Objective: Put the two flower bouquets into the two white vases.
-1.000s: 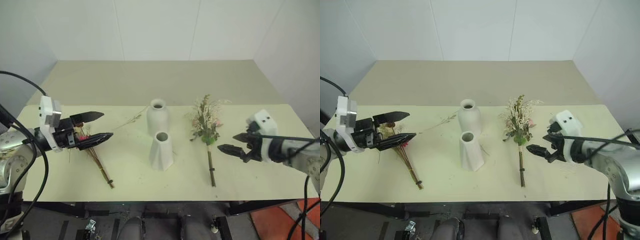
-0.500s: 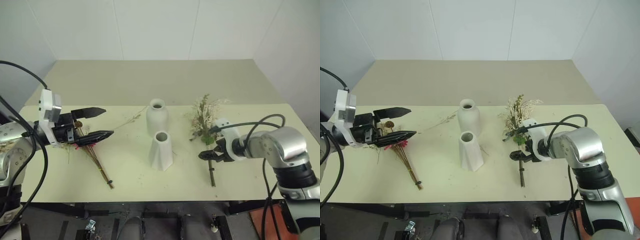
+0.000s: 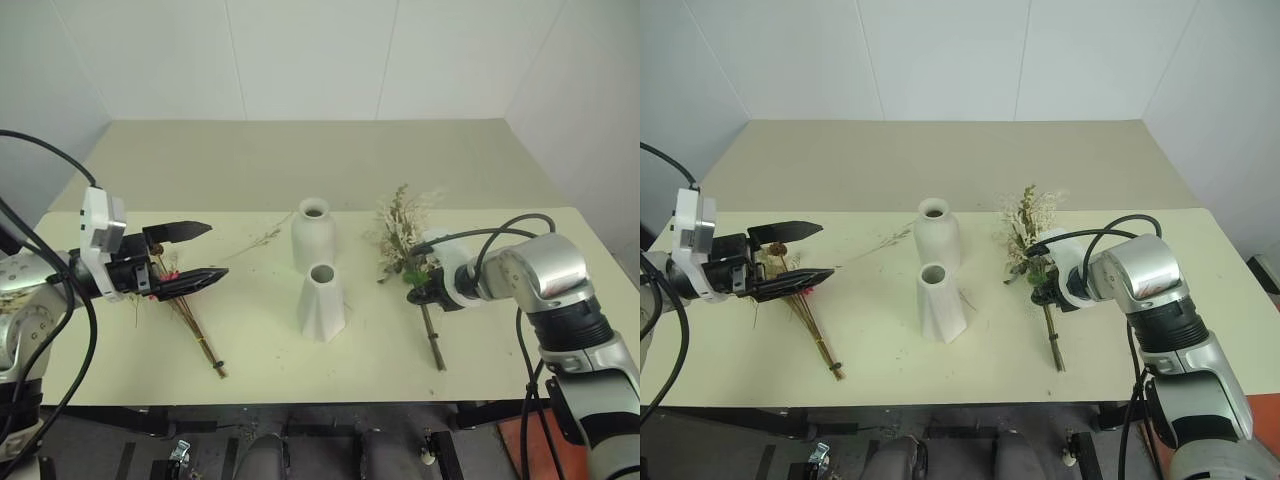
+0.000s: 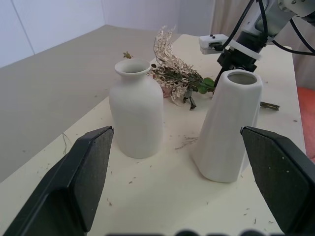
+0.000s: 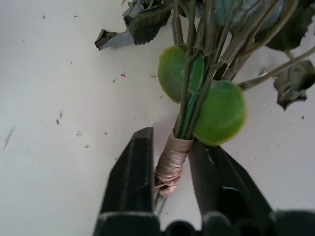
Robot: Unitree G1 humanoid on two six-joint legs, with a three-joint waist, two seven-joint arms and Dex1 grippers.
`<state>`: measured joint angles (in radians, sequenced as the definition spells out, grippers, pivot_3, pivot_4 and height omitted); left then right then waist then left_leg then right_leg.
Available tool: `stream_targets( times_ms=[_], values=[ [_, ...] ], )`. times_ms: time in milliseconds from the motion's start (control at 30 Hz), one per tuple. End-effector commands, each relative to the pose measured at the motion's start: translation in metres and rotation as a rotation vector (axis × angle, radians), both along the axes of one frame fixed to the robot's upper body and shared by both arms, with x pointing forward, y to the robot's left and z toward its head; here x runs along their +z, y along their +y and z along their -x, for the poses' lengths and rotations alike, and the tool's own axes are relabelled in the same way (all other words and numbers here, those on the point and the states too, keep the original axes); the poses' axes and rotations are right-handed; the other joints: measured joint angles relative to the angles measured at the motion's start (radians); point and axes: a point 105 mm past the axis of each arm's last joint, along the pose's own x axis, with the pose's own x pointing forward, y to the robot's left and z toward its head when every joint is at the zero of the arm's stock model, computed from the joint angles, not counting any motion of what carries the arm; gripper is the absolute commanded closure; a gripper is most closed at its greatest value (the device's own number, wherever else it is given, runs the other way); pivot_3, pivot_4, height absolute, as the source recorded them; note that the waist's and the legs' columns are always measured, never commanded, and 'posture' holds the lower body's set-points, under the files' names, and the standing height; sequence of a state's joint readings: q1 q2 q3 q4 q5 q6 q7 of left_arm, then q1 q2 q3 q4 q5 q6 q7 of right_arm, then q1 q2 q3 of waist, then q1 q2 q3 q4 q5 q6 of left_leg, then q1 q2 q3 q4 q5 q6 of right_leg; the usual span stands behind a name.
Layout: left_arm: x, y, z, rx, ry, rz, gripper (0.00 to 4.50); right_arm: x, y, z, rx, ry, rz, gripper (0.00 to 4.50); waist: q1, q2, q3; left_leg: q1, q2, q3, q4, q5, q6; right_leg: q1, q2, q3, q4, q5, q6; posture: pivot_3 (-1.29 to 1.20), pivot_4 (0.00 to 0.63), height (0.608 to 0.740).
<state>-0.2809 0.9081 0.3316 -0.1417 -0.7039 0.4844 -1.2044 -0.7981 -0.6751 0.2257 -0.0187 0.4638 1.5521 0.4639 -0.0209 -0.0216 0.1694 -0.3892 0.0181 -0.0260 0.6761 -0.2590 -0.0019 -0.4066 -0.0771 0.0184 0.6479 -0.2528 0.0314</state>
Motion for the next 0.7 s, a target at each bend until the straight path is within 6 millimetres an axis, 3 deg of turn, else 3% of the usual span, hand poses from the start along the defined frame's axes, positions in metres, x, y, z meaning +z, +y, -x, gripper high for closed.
stream_targets(
  times_ms=[33, 167, 300, 367, 500, 700],
  values=[
    [0.01, 0.001, 0.002, 0.002, -0.052, -0.014, 0.0, 0.016, -0.011, -0.005, -0.062, -0.053, 0.015, 4.23, 0.001, 0.0, 0.0, 0.0, 0.0, 0.0, 0.0, 0.0, 0.0, 0.0, 0.0, 0.0, 0.0, 0.0, 0.0, 0.0, 0.15, 0.74],
    [0.009, 0.002, 0.001, 0.003, -0.05, -0.011, 0.0, 0.029, -0.022, -0.008, -0.108, -0.137, 0.0, 4.25, 0.004, 0.0, 0.0, -0.001, 0.0, 0.0, 0.0, 0.0, 0.0, -0.001, 0.0, 0.0, 0.0, 0.0, 0.0, 0.0, 0.15, 0.74],
    [0.009, 0.001, -0.002, -0.003, -0.048, -0.006, 0.0, 0.067, -0.032, -0.022, -0.148, -0.37, -0.12, 4.25, 0.007, 0.0, 0.0, -0.002, 0.0, 0.0, 0.0, 0.0, 0.0, -0.001, 0.0, 0.0, 0.0, 0.0, 0.0, 0.0, 0.15, 0.74],
    [0.011, 0.0, -0.005, -0.008, -0.051, 0.001, 0.0, 0.095, -0.031, -0.03, -0.142, -0.541, -0.199, 4.25, 0.006, 0.0, 0.0, -0.002, -0.001, 0.0, 0.0, 0.0, 0.0, -0.002, 0.0, 0.0, 0.0, 0.0, 0.0, 0.0, 0.15, 0.74],
    [0.022, 0.0, -0.013, -0.021, -0.061, 0.018, 0.0, 0.156, -0.018, -0.039, -0.132, -0.84, -0.446, 4.25, -0.003, 0.0, 0.0, -0.001, 0.0, 0.0, 0.0, 0.0, 0.0, -0.002, 0.0, 0.0, 0.001, 0.0, 0.0, 0.0, 0.15, 0.74],
    [0.04, 0.004, -0.024, -0.024, -0.066, 0.044, 0.0, 0.219, 0.017, -0.031, 0.023, -1.101, -0.779, 4.25, -0.011, 0.001, 0.0, -0.002, 0.0, 0.0, -0.001, 0.0, 0.0, -0.004, 0.0, 0.0, 0.002, 0.0, 0.0, 0.0, 0.15, 0.74]
  ],
)
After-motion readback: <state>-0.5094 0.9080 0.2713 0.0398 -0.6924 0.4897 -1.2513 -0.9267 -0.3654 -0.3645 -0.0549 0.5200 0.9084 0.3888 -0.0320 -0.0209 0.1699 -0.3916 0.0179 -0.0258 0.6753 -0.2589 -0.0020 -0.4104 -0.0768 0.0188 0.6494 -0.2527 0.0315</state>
